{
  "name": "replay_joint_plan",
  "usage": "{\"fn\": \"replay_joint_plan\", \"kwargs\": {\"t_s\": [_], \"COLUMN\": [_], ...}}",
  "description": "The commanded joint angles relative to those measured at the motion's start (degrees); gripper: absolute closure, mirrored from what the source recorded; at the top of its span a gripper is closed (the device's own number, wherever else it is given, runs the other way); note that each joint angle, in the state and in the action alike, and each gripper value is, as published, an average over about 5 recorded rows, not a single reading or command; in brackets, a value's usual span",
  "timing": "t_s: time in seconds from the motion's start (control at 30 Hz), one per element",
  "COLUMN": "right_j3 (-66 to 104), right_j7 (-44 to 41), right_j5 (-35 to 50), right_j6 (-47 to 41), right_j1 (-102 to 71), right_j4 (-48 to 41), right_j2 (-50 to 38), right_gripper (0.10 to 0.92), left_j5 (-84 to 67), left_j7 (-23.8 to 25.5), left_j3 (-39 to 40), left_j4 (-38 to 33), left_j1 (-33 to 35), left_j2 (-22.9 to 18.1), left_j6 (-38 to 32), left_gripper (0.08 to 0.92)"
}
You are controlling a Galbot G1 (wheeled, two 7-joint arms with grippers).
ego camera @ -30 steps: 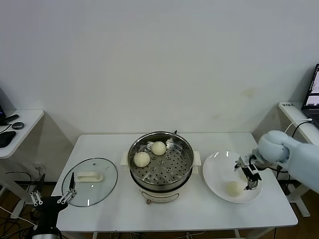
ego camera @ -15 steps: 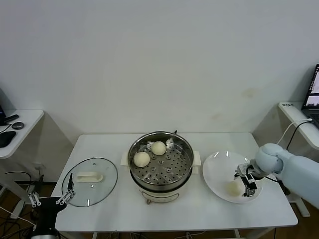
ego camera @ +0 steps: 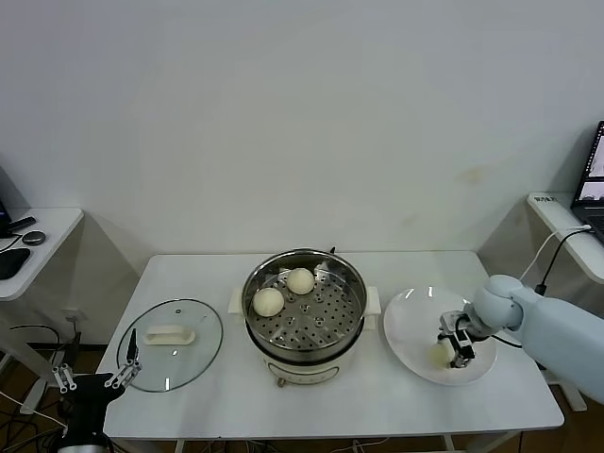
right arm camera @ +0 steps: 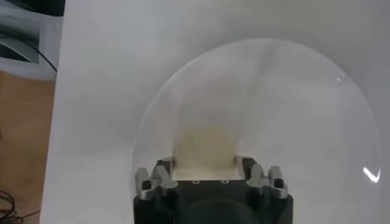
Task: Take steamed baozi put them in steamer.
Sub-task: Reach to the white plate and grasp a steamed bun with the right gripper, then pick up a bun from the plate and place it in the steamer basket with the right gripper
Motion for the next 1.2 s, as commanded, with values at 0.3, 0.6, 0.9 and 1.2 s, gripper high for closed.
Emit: {"fn": "replay_joint_plan", "kwargs": {"t_s": [0.3,0.6,0.9,1.2], "right_j3": [-3.31,-10.32,-18.79,-27.02], "right_j7": [-8.7,-12.57,-8.07,-3.15], "right_j5": [7.53,19.79,24.89,16.51], "right_j6": [2.6,7.92,14.84,25.6], "right_j1": [17.06,40.4,47.82,43.11], "right_j4": [3.32,1.88,6.7,8.37], "right_j2": [-4.19,2.12,18.52,31.37], "right_gripper": [0.639,0.635,0.635,0.621], "left_j5": [-0.18,-0.9,-1.1,-1.2], "left_j7": [0.02,0.01,-0.02,-0.21], "left_j3": [0.13,0.2,0.09,-0.51], "left_j4": [-0.64,-0.89,-1.09,-1.87], "left_j1": [-0.09,-1.23,-1.44,-0.76], "left_j2": [0.2,1.0,1.18,0.33], "left_j6": [0.02,0.2,0.14,0.06], "left_gripper": [0.177,0.177,0.177,0.177]}}
